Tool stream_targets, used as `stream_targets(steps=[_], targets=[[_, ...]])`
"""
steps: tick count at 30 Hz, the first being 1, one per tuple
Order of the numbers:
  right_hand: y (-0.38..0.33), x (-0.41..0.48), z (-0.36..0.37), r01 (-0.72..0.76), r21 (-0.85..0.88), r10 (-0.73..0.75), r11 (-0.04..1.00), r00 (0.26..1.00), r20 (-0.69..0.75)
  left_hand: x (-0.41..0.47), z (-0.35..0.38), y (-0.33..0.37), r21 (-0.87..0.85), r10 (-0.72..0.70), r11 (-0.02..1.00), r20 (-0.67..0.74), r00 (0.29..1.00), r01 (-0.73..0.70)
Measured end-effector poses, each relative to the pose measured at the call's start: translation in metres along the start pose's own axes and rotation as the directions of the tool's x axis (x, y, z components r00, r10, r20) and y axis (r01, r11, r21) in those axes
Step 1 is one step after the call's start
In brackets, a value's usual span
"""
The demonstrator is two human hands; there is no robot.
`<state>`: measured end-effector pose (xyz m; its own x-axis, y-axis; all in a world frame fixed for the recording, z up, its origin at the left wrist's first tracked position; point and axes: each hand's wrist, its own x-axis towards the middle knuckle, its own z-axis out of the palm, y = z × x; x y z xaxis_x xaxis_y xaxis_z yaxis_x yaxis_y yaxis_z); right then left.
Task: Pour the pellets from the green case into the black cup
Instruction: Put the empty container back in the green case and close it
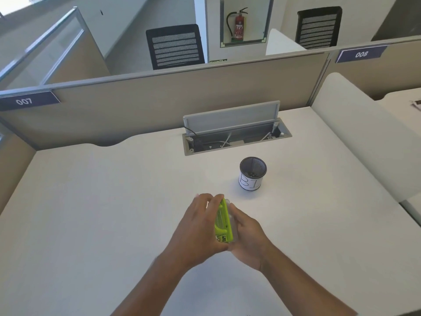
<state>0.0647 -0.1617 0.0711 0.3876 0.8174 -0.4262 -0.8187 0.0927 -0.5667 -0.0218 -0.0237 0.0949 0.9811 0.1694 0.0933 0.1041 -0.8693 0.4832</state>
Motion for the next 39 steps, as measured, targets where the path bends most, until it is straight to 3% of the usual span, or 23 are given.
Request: stream_targets(steps=[15, 32, 39], targets=[[0.004, -0.003, -0.002, 0.039, 0.011, -0.039, 0.999, 0.999, 0.034, 0.005, 0.0, 0.01, 0.156, -0.043, 0.987, 0.065, 0.997, 0.032], [0.005, -0.005, -0.006, 0.002, 0.034, -0.006, 0.999, 0.992, 0.122, 0.001, 0.001, 0.011, 0.029, -0.037, 0.999, 0.136, 0.99, 0.034], [-0.001, -0.007, -0.009, 0.054, -0.276, -0.06, 0.96, 0.998, -0.016, 0.0, 0.005, 0.008, -0.075, -0.064, 0.994, 0.199, 0.978, 0.081]])
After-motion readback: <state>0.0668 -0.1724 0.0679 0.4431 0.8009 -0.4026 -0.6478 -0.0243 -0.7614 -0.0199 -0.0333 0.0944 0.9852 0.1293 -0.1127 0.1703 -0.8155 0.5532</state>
